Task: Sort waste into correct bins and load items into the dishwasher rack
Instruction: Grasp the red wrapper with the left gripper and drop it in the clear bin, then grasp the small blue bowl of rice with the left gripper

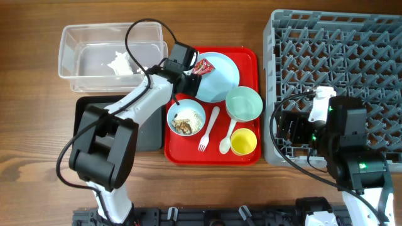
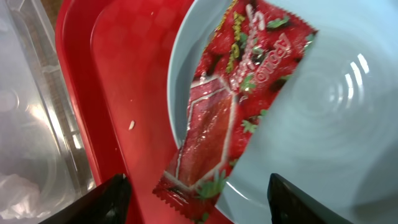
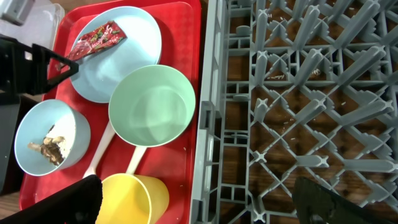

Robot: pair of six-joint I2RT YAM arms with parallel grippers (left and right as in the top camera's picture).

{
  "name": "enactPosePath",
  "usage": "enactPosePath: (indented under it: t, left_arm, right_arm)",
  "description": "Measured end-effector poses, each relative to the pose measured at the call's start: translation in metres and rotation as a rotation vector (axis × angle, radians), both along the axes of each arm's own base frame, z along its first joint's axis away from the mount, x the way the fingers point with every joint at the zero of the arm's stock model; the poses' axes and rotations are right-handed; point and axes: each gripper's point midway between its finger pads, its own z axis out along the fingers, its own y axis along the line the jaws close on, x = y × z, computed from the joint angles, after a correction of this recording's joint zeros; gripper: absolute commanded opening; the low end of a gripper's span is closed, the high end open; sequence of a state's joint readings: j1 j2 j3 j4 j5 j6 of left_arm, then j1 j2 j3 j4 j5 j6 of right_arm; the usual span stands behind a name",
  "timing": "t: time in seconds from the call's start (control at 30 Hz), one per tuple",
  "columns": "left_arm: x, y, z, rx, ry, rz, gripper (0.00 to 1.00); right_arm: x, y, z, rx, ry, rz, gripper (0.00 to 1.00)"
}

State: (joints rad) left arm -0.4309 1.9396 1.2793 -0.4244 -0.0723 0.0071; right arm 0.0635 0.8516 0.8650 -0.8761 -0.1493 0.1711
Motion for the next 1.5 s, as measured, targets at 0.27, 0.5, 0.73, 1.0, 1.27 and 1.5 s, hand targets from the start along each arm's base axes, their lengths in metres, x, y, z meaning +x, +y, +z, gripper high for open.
enactPosePath:
  t: [0.27, 0.5, 0.73, 1.0, 1.27, 1.5]
  left_arm:
    - [0.004, 0.002, -0.009, 0.023, -0.008, 0.000, 0.14]
    - [0.005, 0.002, -0.008, 0.022, -0.010, 0.000, 0.04]
    - [0.010, 0.004, 0.103, -0.077, -0.226, 0.011, 0.04]
    - [0.037, 0.148, 0.122, -0.126, -0.251, 0.387, 0.27]
    - [0.018, 0.146, 0.088, -0.182, -0.084, 0.409, 0.55]
    - [-0.071, -0.002, 0.094, -0.288, 0.150, 0.248, 0.53]
  right_arm:
    - [0.000, 0.000, 0.000, 0.000, 0.000, 0.001, 1.00]
    - [0.000, 0.000, 0.000, 0.000, 0.000, 0.000, 1.00]
    - [0.000, 0.000, 0.000, 0.000, 0.001, 0.000, 1.00]
    - [0.000, 0.000, 0.000, 0.000, 0.000, 0.000, 1.00]
    - [0.000, 0.000, 0.000, 0.000, 0.000, 0.000, 1.00]
    - [0.000, 0.000, 0.000, 0.000, 0.003, 0.001, 1.00]
